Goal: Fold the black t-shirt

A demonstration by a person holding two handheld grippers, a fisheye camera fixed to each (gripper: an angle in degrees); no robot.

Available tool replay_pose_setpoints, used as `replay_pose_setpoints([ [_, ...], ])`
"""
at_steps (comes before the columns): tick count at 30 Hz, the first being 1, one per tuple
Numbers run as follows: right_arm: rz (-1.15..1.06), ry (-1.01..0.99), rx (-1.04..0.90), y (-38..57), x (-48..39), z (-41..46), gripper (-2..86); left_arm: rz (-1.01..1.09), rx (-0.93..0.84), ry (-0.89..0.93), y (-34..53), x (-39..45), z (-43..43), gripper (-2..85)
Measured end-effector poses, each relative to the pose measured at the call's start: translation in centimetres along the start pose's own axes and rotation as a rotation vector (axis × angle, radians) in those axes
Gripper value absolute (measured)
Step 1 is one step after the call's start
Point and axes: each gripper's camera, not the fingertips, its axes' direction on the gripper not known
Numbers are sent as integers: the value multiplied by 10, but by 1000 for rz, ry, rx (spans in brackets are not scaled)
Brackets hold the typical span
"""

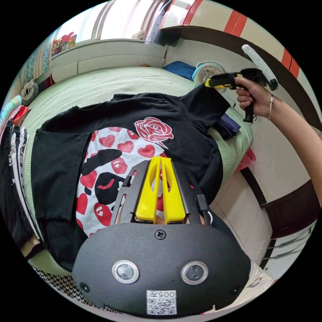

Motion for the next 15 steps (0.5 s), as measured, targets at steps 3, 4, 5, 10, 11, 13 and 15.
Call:
replay_pose_setpoints([
  [3,-109,-33,9,-14,-58,-6,-12,-6,-2,-4,3,-4,-2,-6],
  [4,-137,-40,4,-15,-71,-6,-11,-8,-5,-8,4,-6,-2,-6],
  [5,-192,-55,-18,-18,-96,-3,-4,-12,-7,-10,4,-8,-2,-6],
  [10,-338,-108,-111,-15,-162,11,45,-37,-20,0,4,-19,-1,-6],
  [11,-349,-103,-105,-14,-166,12,49,-39,-19,7,4,-22,-2,-6],
  [13,-346,-103,-118,-13,-165,16,52,-38,-15,20,3,-26,-3,-6],
  [15,-326,-77,-140,-11,-154,25,53,-36,-12,29,2,-29,-4,-6],
])
